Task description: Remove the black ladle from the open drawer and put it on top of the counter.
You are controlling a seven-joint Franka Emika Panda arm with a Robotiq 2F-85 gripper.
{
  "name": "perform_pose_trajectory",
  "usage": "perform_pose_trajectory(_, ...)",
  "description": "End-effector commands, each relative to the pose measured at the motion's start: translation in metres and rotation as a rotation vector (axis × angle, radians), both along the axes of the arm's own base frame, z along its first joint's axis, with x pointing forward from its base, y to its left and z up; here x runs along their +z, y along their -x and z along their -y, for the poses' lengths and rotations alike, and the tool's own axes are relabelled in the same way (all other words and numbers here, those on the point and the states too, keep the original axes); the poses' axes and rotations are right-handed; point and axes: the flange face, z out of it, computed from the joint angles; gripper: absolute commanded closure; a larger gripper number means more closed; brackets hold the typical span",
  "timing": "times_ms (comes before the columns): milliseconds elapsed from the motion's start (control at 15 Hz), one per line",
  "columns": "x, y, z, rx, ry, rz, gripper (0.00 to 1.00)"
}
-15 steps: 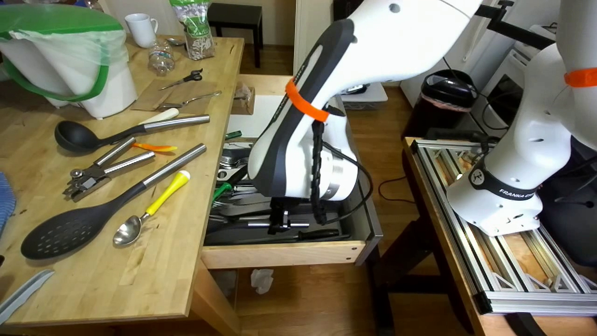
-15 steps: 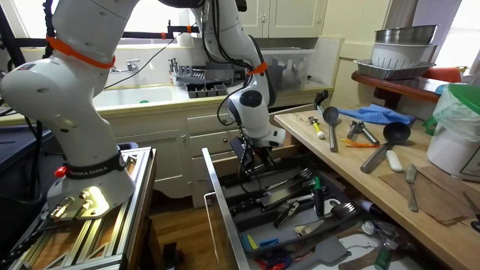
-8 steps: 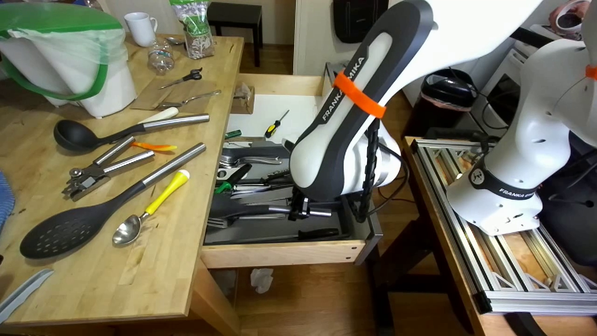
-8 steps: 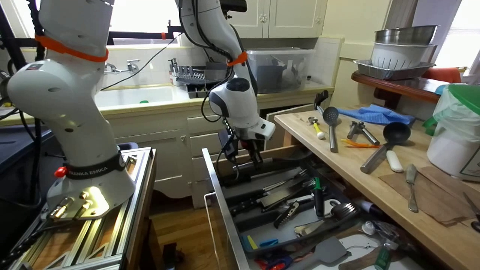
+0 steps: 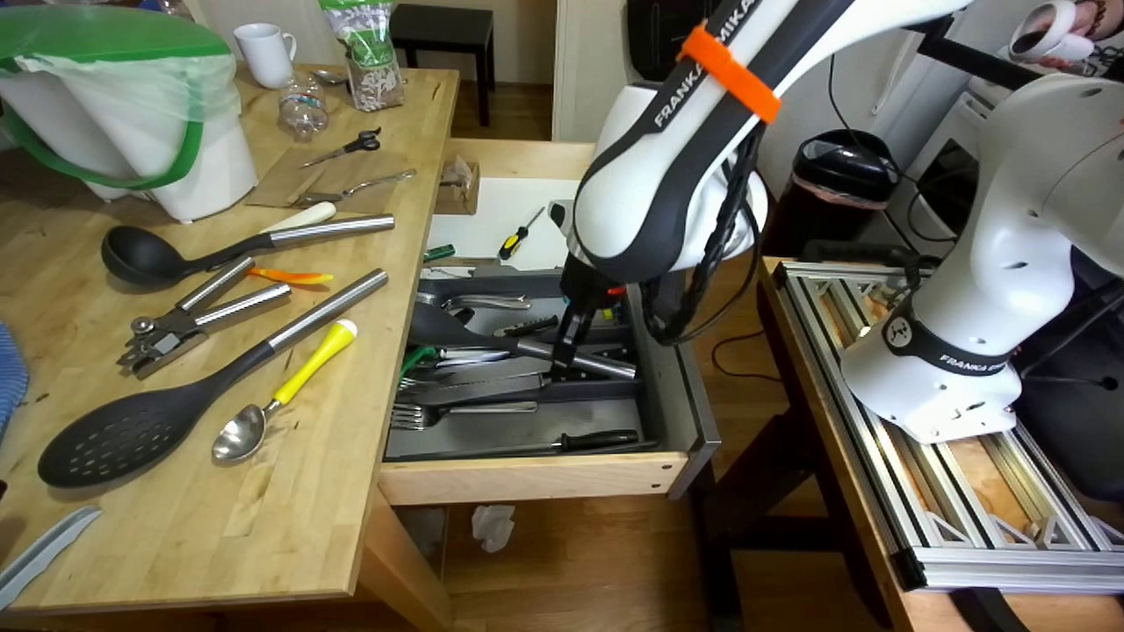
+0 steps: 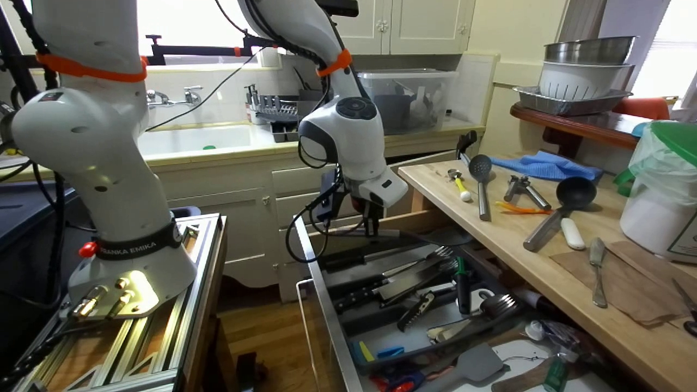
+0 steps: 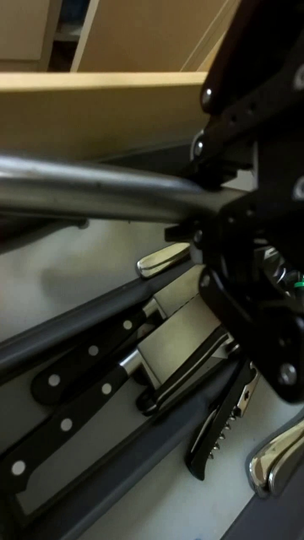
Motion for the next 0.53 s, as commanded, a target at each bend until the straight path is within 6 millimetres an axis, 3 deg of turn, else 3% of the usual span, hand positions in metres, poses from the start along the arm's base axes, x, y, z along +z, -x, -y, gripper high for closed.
perform_pose_trajectory(0,0.042,-0.007,0.007,-0.146,-0.133,0.013,0.94)
perform_pose_trajectory(200,0.061,-0.008,-0.001,-0.222,-0.26,-0.003,0.94)
perform_pose_trajectory(467,0.052,-0.002,-0.01,-0.295,-0.454,-0.072,0.94)
